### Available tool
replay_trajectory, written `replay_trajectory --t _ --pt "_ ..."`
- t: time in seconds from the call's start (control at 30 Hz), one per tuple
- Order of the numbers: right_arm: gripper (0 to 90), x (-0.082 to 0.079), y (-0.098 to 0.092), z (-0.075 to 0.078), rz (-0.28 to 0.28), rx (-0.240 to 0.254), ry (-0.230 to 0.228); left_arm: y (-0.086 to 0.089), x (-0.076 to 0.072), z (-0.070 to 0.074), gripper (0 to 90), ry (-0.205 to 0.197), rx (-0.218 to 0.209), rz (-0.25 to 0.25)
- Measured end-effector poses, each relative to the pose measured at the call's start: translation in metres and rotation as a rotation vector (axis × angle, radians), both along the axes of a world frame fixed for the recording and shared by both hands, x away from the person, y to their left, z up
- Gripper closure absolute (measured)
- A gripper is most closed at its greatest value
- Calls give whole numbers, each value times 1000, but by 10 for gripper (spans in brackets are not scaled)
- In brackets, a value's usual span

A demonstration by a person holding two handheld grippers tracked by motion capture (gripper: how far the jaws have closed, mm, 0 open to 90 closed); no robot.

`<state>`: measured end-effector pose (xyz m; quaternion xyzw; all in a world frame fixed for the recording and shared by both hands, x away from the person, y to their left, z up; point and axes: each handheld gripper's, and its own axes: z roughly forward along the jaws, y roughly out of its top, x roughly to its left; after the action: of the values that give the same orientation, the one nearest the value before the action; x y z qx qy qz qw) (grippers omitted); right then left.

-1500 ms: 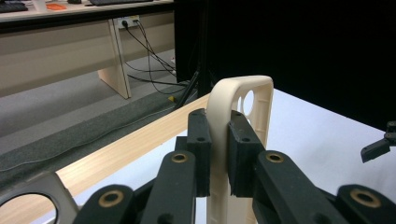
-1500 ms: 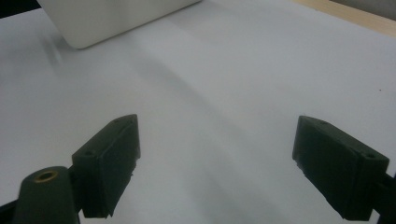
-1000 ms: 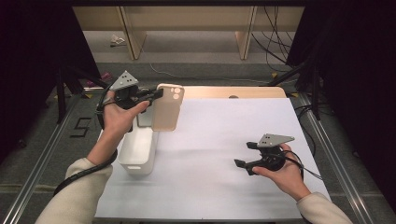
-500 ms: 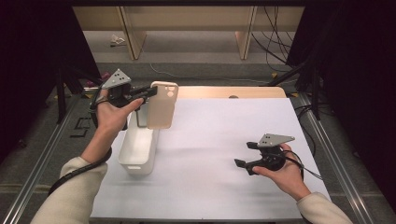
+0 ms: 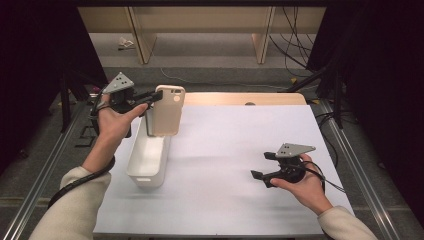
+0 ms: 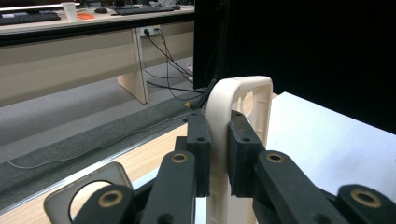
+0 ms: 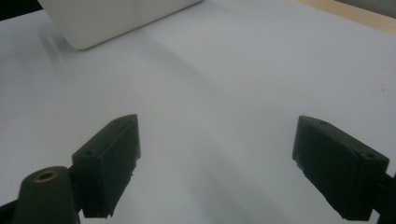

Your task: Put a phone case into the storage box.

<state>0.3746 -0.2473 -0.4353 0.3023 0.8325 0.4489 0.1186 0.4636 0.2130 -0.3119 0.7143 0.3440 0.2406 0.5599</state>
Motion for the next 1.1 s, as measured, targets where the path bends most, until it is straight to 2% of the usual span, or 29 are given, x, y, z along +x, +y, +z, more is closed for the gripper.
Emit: replay_trajectory --t 0.53,1.0,1.1 --pt "160 1 0 0 -2 2 -1 16 6 -1 807 -3 4 36" --pt "160 1 0 -1 -1 2 0 24 11 -1 807 -17 16 46" --pt "161 1 0 -1 -1 1 0 26 12 -1 807 -19 5 52"
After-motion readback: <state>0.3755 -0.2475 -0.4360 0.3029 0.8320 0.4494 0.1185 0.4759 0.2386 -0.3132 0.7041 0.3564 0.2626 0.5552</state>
